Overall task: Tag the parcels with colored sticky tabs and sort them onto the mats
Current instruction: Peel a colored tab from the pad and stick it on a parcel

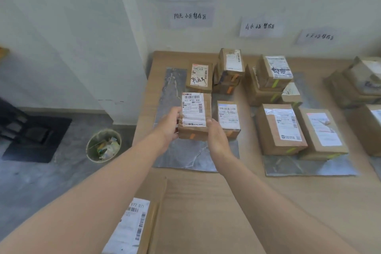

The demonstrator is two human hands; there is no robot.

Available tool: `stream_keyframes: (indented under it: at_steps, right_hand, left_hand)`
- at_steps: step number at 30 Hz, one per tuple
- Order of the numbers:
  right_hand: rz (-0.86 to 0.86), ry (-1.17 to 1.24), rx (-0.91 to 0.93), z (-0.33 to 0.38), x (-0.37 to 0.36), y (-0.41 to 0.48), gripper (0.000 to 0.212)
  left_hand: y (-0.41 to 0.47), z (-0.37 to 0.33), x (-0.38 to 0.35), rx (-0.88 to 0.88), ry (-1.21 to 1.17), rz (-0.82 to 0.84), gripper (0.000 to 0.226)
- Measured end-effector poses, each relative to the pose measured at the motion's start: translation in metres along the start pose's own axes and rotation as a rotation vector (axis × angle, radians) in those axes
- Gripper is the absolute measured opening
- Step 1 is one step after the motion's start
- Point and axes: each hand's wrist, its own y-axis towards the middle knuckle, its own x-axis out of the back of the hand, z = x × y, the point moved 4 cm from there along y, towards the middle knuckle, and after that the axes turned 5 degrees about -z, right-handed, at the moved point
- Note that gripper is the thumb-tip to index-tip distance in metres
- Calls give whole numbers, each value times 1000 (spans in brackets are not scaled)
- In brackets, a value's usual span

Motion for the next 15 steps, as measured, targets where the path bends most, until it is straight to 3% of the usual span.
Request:
stream_keyframes:
  at_steps: [9,15]
  right_hand:
    - [6,17,-85,-31,-18,62,60]
    - [59,-55,-33,-31,-10,64,64]
  left_hand:
    - [60,16,-11,55,33,25,36]
    - [59,21,-13,115,52,24,42]
